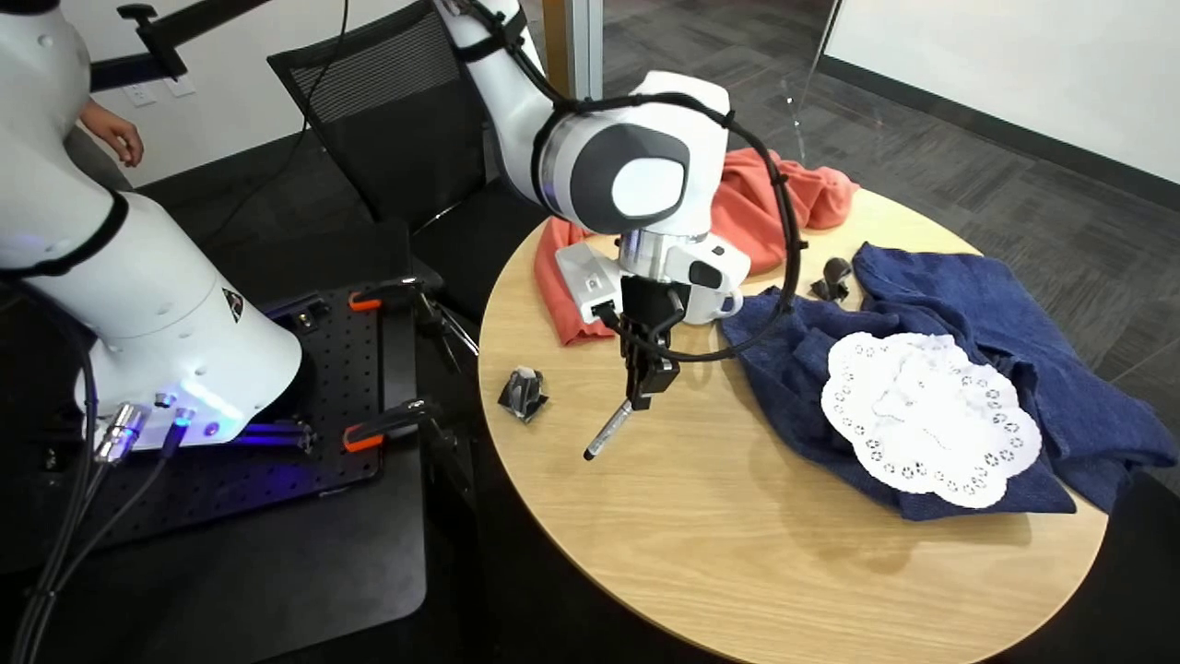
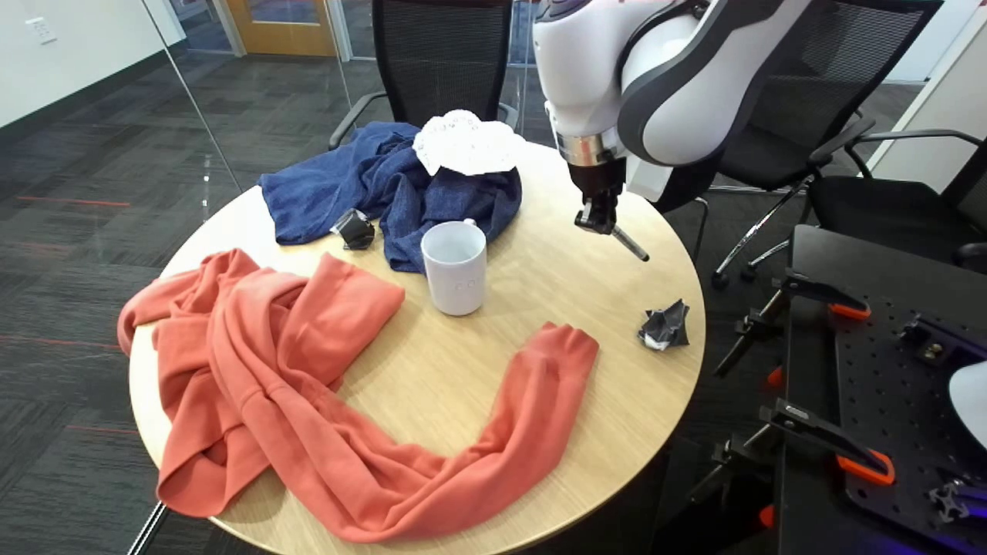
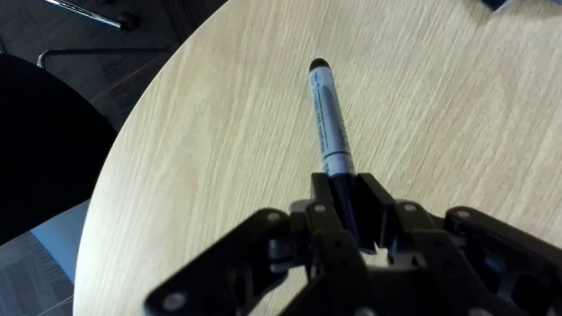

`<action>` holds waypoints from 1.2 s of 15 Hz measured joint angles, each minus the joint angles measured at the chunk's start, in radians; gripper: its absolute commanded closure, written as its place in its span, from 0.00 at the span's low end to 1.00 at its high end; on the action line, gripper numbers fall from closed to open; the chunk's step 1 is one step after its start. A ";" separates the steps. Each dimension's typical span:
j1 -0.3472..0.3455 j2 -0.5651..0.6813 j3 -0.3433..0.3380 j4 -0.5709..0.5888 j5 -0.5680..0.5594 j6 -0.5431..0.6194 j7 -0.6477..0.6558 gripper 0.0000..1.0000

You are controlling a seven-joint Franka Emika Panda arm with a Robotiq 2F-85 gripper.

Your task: Remove the marker from the mug and place it on the table

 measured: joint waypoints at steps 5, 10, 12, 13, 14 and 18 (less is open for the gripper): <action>-0.001 0.065 0.000 0.035 0.028 0.003 -0.022 0.45; -0.001 0.086 0.000 0.062 0.038 0.003 -0.035 0.08; -0.001 0.086 0.000 0.068 0.044 0.007 -0.036 0.00; -0.001 0.084 0.000 0.069 0.049 0.019 -0.037 0.00; -0.001 0.080 0.000 0.069 0.056 0.036 -0.038 0.00; 0.000 0.032 0.001 0.056 0.071 0.106 -0.057 0.00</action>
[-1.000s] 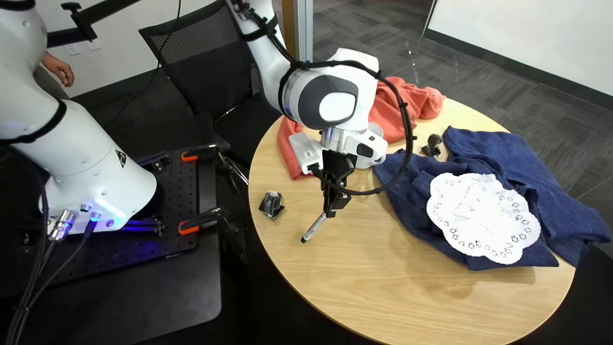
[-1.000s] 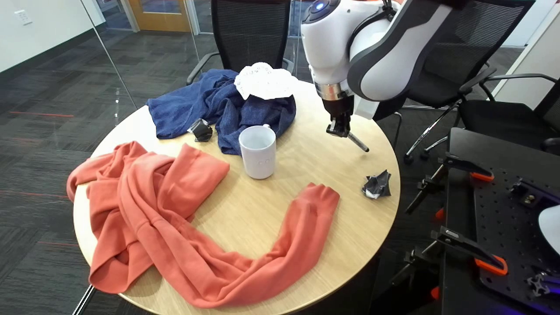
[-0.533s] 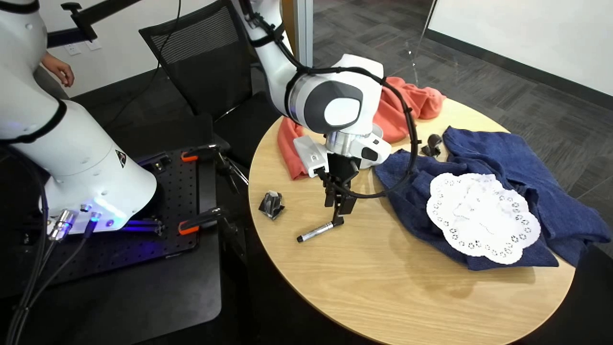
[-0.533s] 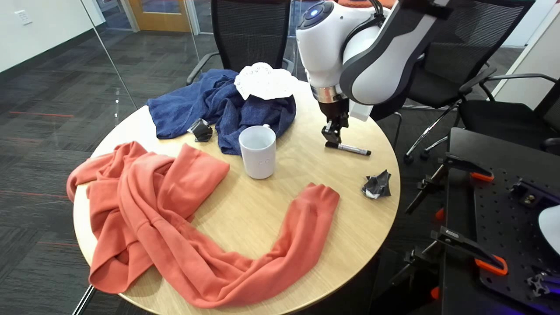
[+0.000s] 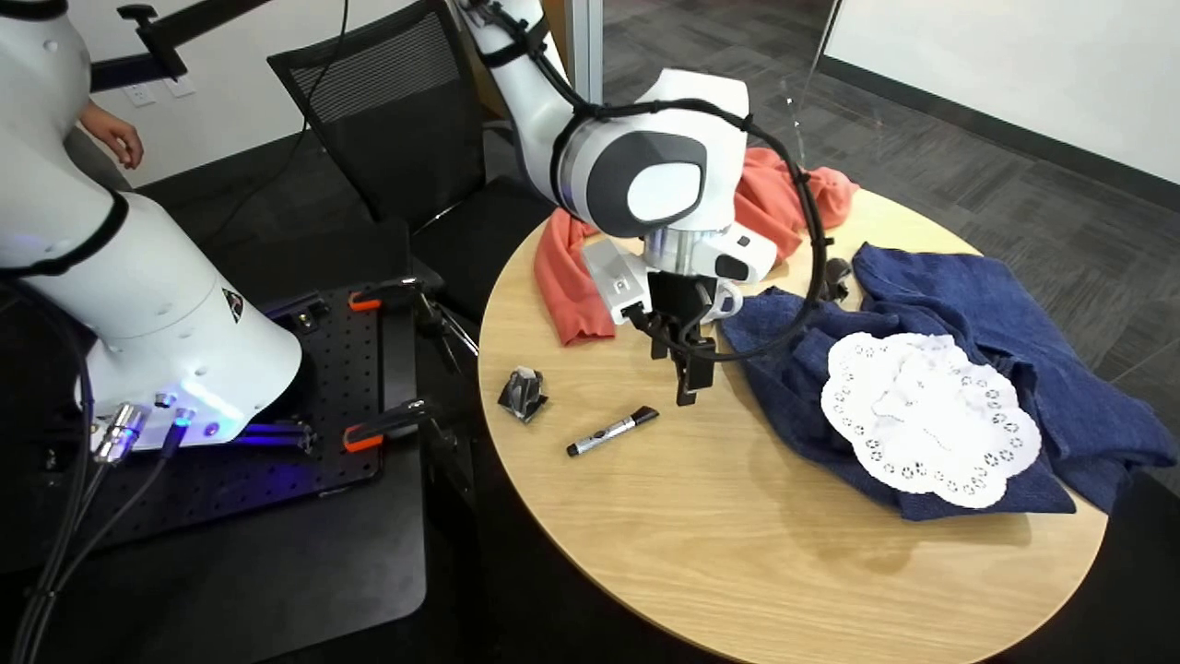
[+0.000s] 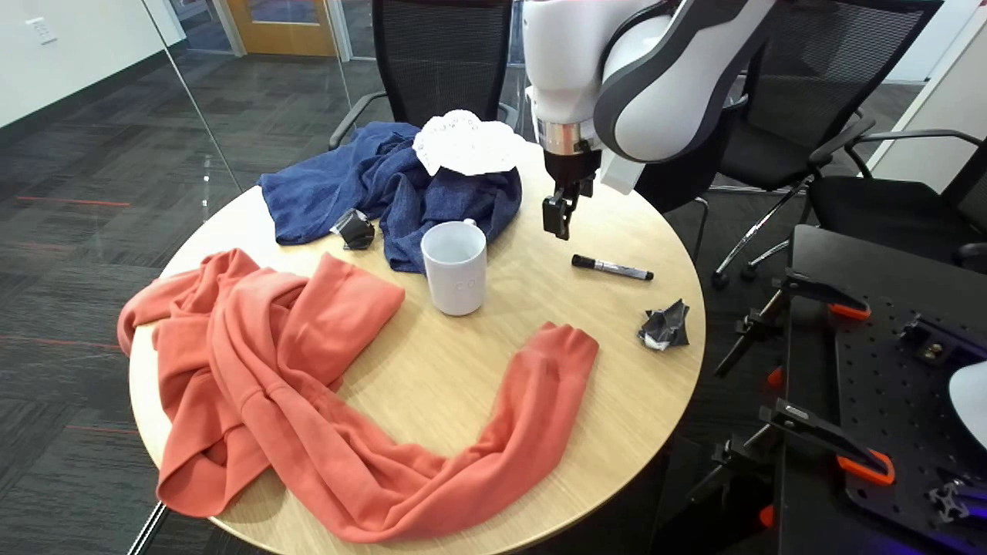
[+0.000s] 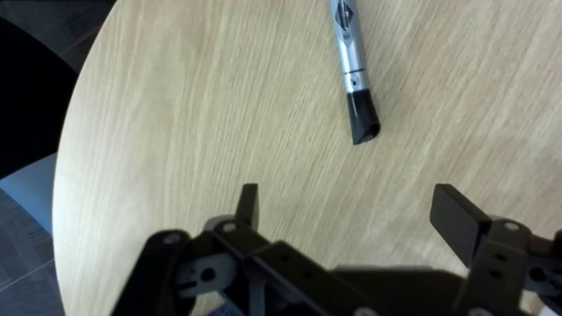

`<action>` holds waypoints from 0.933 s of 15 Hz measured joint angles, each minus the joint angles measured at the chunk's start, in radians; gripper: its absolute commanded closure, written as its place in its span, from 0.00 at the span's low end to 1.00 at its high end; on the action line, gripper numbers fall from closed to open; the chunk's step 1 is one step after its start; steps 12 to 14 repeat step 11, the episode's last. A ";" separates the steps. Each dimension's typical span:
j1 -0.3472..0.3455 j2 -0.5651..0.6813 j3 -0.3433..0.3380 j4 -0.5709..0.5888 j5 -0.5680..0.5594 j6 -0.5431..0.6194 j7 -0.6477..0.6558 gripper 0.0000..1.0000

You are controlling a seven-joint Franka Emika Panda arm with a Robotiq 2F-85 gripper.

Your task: Remove the marker from the mug and place it on the table

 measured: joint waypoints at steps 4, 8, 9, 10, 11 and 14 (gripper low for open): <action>0.000 -0.084 0.002 -0.042 0.005 0.059 -0.040 0.00; 0.000 -0.152 0.005 -0.086 0.005 0.082 -0.062 0.00; 0.000 -0.165 0.008 -0.095 0.005 0.084 -0.063 0.00; 0.001 -0.176 0.011 -0.104 0.006 0.085 -0.063 0.00; 0.001 -0.184 0.014 -0.111 0.006 0.085 -0.063 0.00; 0.001 -0.184 0.014 -0.111 0.006 0.085 -0.063 0.00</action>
